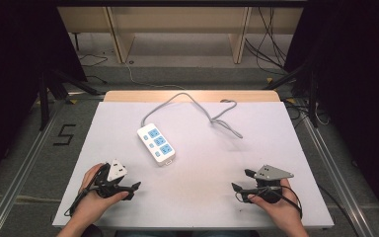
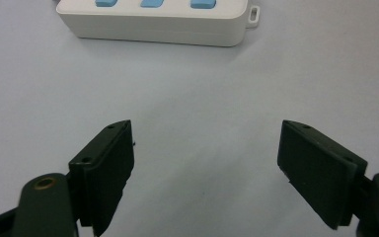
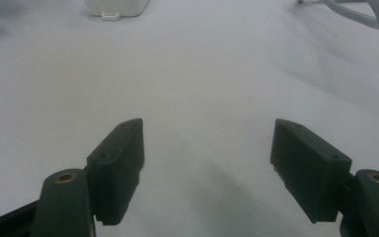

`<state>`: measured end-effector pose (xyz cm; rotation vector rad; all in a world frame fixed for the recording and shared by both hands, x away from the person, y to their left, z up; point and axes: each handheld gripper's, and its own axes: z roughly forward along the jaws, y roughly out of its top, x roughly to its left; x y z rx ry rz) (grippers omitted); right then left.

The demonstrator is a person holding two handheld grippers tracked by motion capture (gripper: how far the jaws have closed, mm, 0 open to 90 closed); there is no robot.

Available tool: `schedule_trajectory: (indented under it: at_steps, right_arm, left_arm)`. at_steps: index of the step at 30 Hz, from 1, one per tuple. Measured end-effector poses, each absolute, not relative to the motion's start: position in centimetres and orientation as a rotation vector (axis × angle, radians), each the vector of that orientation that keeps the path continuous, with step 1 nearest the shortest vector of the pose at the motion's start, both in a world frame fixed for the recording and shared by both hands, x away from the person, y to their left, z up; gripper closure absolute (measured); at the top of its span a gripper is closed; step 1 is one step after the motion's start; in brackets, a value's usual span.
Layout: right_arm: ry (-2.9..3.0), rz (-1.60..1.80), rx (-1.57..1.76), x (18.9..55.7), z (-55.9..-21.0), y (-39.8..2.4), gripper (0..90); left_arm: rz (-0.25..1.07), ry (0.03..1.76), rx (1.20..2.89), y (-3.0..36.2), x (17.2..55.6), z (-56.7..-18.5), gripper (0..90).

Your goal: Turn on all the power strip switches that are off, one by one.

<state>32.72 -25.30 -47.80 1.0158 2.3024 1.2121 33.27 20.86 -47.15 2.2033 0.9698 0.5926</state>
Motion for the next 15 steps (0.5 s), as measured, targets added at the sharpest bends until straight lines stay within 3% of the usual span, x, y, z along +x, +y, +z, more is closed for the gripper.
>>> schedule_trajectory:
  at_steps: [9, 10, 15]
  right_arm:
    - [2.280, 1.203, 1.013, 32.66, -47.60, -25.42, 32.2]
    - [2.280, 1.203, 1.013, 32.66, -47.60, -25.42, 32.2]
    - [2.280, 1.202, 1.016, 32.69, -47.61, -25.36, 32.8]
  left_arm:
    - [0.609, 0.989, 2.198, 21.01, 33.25, -47.03, 25.7]
    - [0.609, 0.989, 2.198, 21.01, 33.25, -47.03, 29.7]
    - [0.666, 1.018, 2.165, 21.53, 33.25, -46.44, 68.2]
